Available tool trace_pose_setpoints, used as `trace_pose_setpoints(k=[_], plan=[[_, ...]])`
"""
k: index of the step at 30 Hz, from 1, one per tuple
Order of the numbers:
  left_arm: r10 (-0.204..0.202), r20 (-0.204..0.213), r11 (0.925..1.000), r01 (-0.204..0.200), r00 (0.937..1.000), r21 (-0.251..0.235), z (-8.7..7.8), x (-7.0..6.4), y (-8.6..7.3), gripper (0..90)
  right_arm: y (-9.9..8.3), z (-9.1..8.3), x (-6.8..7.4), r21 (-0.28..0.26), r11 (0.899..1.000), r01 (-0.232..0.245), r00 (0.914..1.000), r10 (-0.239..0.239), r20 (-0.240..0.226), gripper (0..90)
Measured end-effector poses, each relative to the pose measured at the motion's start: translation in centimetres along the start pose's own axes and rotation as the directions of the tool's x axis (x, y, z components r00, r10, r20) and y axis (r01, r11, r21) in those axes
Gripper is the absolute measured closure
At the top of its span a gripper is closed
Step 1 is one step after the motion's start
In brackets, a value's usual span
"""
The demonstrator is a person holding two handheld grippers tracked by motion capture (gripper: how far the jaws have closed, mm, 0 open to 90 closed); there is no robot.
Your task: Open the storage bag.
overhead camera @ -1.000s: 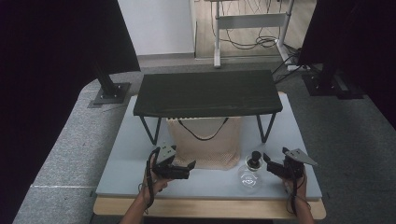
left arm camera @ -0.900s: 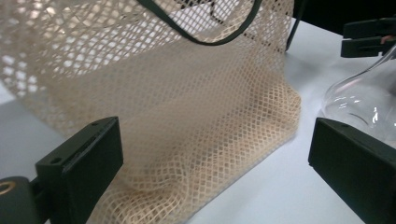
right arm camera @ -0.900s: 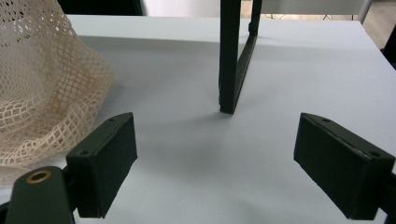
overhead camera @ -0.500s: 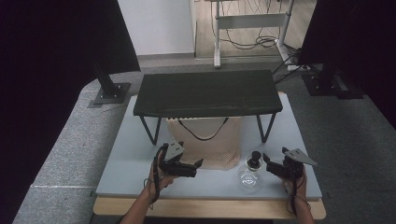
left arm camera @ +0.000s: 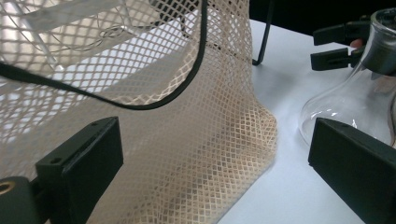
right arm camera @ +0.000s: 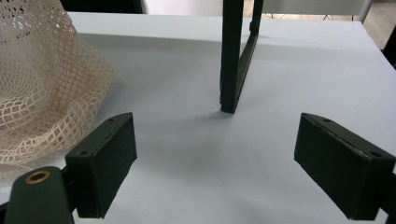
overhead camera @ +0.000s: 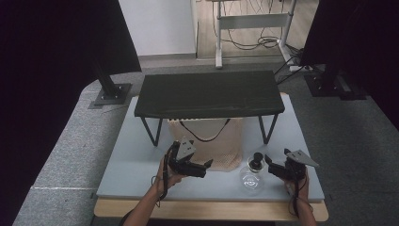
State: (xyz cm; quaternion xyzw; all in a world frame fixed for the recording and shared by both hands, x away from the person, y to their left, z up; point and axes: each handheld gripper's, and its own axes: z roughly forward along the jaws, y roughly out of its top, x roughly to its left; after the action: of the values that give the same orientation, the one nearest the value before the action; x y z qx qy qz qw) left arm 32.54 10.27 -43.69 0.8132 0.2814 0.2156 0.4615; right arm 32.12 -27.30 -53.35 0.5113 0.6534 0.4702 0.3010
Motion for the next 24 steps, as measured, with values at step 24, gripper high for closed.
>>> trace_pose_setpoints(k=[24], plan=[[0.063,0.022,0.9979,-0.063,0.9978,0.012,2.5,-0.5,2.0,2.9,0.0,0.0,0.0,0.000,1.000,0.002,1.0000,-0.002,-0.001,12.2]])
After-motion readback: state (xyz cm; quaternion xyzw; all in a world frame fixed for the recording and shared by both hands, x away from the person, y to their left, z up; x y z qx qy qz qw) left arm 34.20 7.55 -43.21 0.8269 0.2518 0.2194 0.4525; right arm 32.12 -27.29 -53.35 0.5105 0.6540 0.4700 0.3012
